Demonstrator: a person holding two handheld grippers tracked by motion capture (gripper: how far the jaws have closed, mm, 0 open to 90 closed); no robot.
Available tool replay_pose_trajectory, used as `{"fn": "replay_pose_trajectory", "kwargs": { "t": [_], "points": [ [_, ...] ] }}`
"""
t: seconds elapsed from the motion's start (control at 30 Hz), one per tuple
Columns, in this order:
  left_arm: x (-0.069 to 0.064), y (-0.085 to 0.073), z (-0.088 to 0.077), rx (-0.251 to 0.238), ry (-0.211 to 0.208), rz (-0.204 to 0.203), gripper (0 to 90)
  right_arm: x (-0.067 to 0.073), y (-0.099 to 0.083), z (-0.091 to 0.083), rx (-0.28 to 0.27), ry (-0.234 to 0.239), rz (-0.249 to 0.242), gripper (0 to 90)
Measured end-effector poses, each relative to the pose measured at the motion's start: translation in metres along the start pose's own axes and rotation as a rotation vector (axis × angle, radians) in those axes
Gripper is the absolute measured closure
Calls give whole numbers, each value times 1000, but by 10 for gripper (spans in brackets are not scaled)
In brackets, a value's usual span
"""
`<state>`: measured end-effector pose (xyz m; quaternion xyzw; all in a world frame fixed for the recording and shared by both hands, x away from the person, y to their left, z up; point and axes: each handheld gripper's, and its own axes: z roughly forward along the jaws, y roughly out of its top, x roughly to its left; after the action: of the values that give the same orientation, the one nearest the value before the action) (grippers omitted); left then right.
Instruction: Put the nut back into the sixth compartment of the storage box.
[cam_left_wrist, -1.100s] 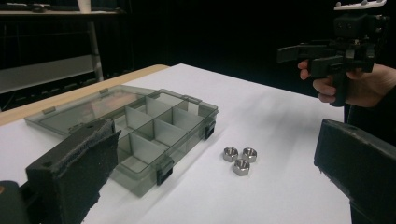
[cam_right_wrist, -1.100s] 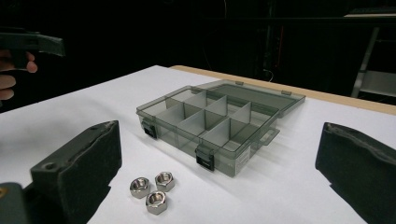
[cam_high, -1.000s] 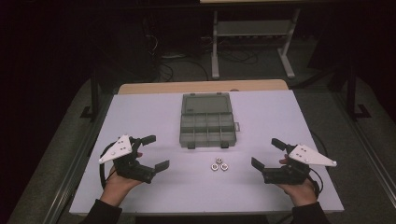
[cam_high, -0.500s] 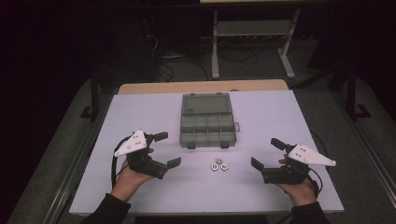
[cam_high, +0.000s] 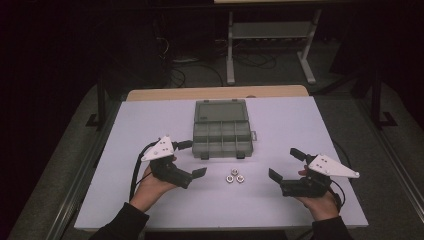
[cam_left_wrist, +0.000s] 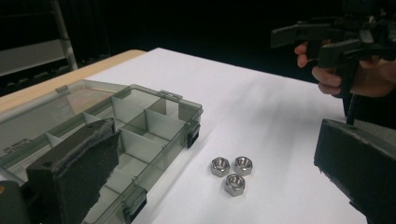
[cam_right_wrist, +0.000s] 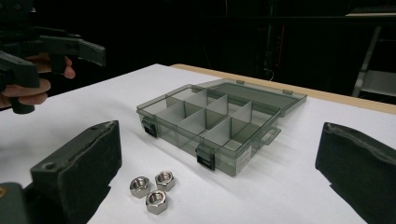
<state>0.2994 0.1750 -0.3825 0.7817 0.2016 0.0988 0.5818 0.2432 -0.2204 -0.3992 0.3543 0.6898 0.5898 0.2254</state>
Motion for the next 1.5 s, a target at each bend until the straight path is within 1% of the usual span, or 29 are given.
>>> {"fn": "replay_pose_trajectory", "kwargs": {
  "t": [0.1, 0.3, 0.33, 0.37, 0.4, 0.53, 0.63, 0.67, 0.73, 0.77, 0.8, 0.9, 0.93, 0.97, 1.07, 1.1, 1.13, 1.17, 1.23, 1.3, 1.33, 1.37, 1.4, 1.5],
  "points": [
    [0, 0, 6, 24, -12, 6, 0, 0, 0, 0, 0, -2, 0, 0],
    [0, 3, 16, 49, -28, 4, 0, 0, 0, 0, 0, -3, 0, 0],
    [1, 4, 17, 61, -31, 15, 0, 0, 0, 0, 0, -3, 0, 0],
    [0, 4, 19, 67, -35, 10, 0, 0, 0, 0, -1, -3, 0, 0],
    [1, 6, 20, 75, -37, 18, 0, 0, 0, 0, -2, -3, -1, 0],
    [3, 12, 26, 92, -42, 21, 0, 0, 0, 0, -1, -4, 2, 0],
    [4, 18, 31, 116, -47, 38, 0, 0, 0, 0, -1, -5, 2, 0],
    [4, 19, 32, 121, -48, 35, 0, 0, 0, 0, -1, -5, 2, 0],
    [5, 21, 36, 153, -50, 42, 0, 0, 0, 0, 0, -5, 3, 0],
    [5, 21, 38, 155, -53, 39, 0, 0, 0, 0, 2, -5, 3, 0],
    [6, 22, 39, 179, -55, 46, 0, -1, 0, 0, 2, -5, 2, 0],
    [7, 24, 45, 227, -62, 43, 0, 0, 0, 0, -1, -5, 2, 0],
    [8, 25, 46, 245, -65, 50, 0, 0, 0, 0, 2, -5, 3, 0],
    [8, 25, 48, 250, -64, 46, 0, 0, 0, 0, 2, -6, 3, 0],
    [9, 27, 52, 294, -65, 57, 0, 0, -1, 1, 5, -7, 4, 0],
    [9, 28, 54, 309, -66, 53, 0, 0, -1, 1, 6, -7, 5, 0],
    [9, 28, 55, 324, -68, 61, 0, 0, -1, 0, 7, -7, 0, 0],
    [8, 28, 57, 333, -66, 59, 0, 0, -1, 0, 8, -6, 2, 0],
    [8, 28, 61, 371, -73, 63, 0, 0, -2, 0, 9, -7, 1, 0],
    [8, 28, 63, 399, -80, 69, 0, -1, -2, -1, 10, -9, 3, 0],
    [7, 28, 65, 401, -82, 58, 0, -1, -2, -1, 10, -10, 4, 0],
    [8, 28, 66, 414, -87, 71, 0, -1, -2, -1, 10, -11, 4, 0],
    [6, 28, 68, 414, -88, 59, 0, -2, -2, -1, 10, -11, 4, 0],
    [6, 27, 72, 442, -95, 62, 0, -2, -2, 0, 10, -12, 4, 0]
  ]
}}
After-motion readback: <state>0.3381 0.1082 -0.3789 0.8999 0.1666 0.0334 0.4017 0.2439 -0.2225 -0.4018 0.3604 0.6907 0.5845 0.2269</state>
